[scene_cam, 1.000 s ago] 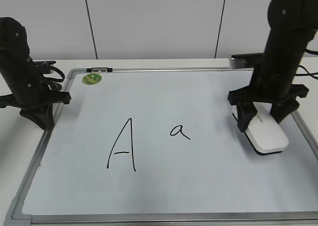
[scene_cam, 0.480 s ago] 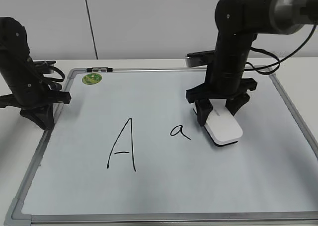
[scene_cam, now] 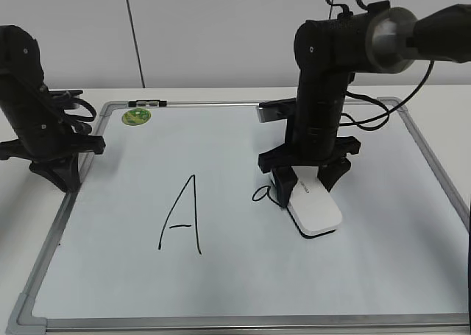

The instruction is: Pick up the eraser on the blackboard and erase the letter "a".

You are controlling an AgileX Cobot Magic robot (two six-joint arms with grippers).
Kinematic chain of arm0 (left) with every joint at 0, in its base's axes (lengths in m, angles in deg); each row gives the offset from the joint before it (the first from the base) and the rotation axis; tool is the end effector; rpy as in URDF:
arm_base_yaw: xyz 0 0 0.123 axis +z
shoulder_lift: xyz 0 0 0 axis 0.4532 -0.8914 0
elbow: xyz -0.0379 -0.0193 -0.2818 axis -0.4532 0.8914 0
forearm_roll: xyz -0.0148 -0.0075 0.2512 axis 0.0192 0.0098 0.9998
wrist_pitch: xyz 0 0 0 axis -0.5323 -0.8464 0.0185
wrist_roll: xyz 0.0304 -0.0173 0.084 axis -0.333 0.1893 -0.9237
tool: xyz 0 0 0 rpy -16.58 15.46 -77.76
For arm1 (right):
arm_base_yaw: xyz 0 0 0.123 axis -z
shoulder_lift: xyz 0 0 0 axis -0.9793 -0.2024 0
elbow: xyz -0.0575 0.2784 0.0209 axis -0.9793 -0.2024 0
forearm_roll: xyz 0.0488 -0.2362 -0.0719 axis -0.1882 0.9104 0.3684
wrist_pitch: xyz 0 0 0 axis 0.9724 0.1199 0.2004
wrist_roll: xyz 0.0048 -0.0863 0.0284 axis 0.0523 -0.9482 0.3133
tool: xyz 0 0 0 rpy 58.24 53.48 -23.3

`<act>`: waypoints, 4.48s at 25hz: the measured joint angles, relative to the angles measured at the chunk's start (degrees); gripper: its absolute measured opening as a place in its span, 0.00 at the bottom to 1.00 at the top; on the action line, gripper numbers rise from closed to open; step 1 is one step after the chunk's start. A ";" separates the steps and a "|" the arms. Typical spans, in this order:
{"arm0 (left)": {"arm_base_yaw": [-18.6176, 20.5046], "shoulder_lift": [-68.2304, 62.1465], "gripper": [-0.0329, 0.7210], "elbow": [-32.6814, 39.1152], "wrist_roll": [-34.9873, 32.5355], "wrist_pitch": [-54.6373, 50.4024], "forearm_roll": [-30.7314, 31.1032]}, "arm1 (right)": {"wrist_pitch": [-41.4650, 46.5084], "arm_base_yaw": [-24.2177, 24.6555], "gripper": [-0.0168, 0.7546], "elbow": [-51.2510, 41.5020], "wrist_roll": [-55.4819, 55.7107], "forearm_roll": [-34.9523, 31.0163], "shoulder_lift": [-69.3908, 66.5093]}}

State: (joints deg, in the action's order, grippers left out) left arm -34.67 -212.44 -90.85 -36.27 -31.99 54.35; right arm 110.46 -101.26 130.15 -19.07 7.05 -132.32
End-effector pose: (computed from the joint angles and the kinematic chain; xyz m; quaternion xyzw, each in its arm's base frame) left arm 0.4104 -0.0618 0.1299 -0.0160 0.9989 -0.0377 0.0244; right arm 0.4017 0.1788 0.1477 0.1732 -0.9835 -0.0363 0.0389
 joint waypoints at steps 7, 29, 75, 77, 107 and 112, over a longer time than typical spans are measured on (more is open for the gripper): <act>0.00 0.00 0.12 0.00 0.00 0.00 0.00 | 0.46 -0.91 0.71 0.57 -0.11 -0.35 -0.29; 0.00 0.00 0.12 0.00 0.00 0.00 0.00 | 0.17 -6.99 0.71 0.57 0.42 -0.07 -0.43; 0.00 -0.09 0.12 -0.25 0.00 -1.05 0.19 | -0.08 -9.73 0.71 0.63 0.91 -3.05 -0.12; 0.00 -0.09 0.12 -0.25 0.00 -1.05 0.19 | -0.08 -10.55 0.71 0.63 0.76 -3.19 -0.12; 0.00 -0.09 0.12 -0.25 0.00 -1.05 0.19 | -0.08 1.44 0.71 3.88 4.06 0.29 7.01; 0.00 -0.22 0.12 -0.25 0.00 -1.05 0.19 | -4.06 1.44 0.71 4.51 7.62 6.34 19.10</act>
State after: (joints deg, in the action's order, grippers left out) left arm -34.67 -212.66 -91.10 -36.27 -33.04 54.54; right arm 106.40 -99.82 134.67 -11.45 13.39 -113.22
